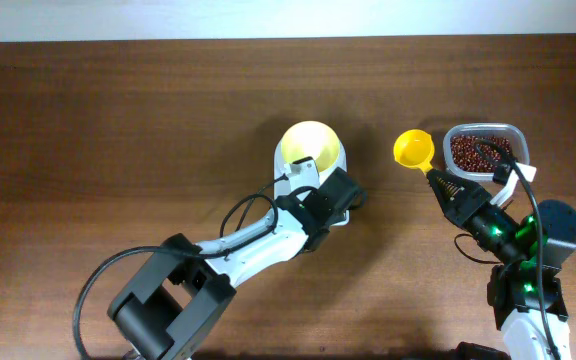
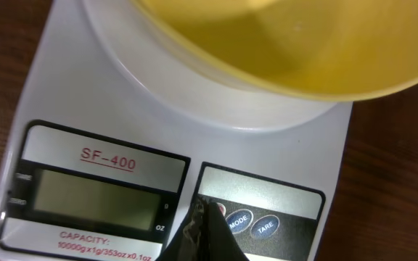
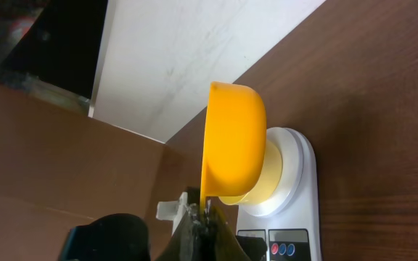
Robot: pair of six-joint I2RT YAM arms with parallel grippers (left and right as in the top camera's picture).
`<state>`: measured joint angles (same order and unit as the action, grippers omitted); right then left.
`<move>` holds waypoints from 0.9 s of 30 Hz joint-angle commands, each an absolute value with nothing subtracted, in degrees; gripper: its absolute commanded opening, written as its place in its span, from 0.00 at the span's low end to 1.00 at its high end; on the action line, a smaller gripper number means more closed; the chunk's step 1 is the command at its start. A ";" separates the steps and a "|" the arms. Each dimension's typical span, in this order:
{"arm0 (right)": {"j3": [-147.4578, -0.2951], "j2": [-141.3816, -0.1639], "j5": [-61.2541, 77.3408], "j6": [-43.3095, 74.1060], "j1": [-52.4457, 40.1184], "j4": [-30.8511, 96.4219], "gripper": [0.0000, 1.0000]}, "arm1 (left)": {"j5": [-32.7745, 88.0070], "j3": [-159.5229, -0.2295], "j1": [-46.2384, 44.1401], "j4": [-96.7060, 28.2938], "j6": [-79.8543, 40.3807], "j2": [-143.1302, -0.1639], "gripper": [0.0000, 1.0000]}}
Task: Scoop item into bowl and weigh 50g on scale
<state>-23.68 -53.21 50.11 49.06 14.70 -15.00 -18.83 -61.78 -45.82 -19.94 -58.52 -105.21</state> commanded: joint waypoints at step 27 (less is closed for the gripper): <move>-24.56 -53.25 50.78 48.29 15.03 -15.20 0.04 | -16.86 -61.98 -45.82 -17.63 -56.10 -108.75 0.00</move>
<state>-23.68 -53.21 50.11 49.08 14.70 -15.00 -17.76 -61.78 -45.82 -17.52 -56.77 -107.18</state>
